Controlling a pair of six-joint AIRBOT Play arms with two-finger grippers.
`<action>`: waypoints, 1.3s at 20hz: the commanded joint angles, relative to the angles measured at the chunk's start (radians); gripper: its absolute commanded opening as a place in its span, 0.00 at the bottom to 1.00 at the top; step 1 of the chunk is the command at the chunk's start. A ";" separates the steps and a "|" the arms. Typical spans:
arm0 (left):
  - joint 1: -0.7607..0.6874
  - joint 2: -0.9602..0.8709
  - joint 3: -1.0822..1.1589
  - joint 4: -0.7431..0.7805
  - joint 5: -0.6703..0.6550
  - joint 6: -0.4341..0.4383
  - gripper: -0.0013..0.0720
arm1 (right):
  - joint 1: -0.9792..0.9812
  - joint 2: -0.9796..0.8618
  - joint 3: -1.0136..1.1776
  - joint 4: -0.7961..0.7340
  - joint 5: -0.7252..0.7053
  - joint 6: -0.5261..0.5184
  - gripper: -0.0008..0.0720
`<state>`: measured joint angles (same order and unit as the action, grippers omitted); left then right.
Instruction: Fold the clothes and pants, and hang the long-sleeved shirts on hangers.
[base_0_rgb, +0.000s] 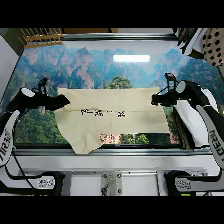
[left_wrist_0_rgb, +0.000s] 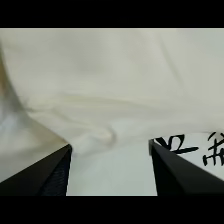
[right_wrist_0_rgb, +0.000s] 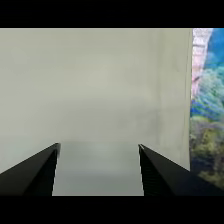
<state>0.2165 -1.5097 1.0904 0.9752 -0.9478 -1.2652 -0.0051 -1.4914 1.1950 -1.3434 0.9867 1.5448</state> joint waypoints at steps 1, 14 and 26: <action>0.035 0.145 -0.045 0.002 -0.034 -0.002 0.70 | -0.031 0.150 -0.034 -0.089 0.112 0.000 0.74; 0.058 0.511 -0.511 -0.008 -0.076 -0.044 0.70 | -0.301 0.401 -0.702 0.296 -0.148 0.185 0.74; 0.060 0.550 -0.519 0.145 -0.108 -0.161 0.70 | -0.229 0.332 -0.703 0.316 -0.270 0.145 0.02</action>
<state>0.2752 -0.9619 0.5728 1.0153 -1.0260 -1.3415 -0.2379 -1.1564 0.4931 -1.0336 0.7113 1.7115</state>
